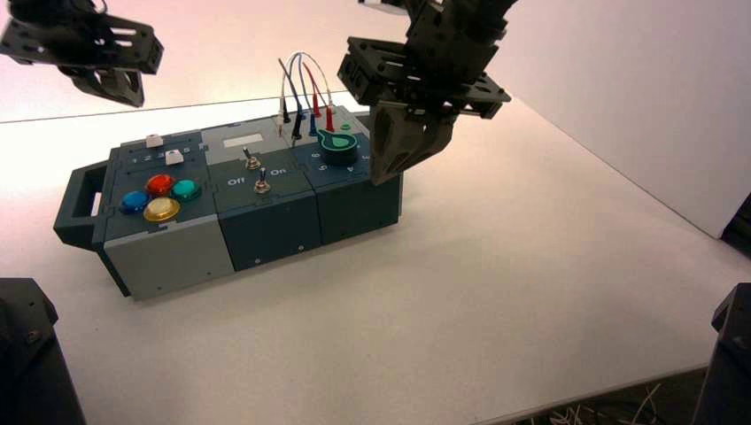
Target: Rotate the box counterclockwise.
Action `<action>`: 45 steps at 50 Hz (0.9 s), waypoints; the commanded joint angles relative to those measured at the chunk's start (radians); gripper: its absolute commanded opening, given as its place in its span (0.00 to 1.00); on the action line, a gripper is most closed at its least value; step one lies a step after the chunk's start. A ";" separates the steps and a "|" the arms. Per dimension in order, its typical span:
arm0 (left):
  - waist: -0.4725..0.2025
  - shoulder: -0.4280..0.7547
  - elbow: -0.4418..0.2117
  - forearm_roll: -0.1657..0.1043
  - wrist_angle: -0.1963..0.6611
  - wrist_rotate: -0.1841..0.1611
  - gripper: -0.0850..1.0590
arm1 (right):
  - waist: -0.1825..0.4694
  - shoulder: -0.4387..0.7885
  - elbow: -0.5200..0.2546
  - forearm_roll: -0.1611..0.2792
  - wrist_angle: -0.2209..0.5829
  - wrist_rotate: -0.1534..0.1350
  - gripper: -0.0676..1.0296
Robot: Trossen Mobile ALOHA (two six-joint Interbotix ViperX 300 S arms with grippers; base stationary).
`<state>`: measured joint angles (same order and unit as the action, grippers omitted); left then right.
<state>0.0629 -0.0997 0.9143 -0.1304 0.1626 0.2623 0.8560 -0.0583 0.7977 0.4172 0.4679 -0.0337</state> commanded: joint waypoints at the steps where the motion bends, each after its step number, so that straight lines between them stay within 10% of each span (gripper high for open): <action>1: 0.018 0.066 -0.086 0.002 -0.009 0.017 0.04 | 0.009 0.006 -0.028 0.017 -0.002 0.002 0.04; 22: 0.031 0.265 -0.233 0.002 -0.008 0.046 0.05 | 0.011 0.169 -0.114 0.054 0.000 0.002 0.04; 45: 0.031 0.227 -0.222 -0.014 0.048 0.041 0.04 | 0.009 0.310 -0.189 0.040 0.017 -0.012 0.04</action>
<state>0.0874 0.1764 0.6995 -0.1411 0.2056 0.3007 0.8590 0.2623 0.6397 0.4617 0.4832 -0.0399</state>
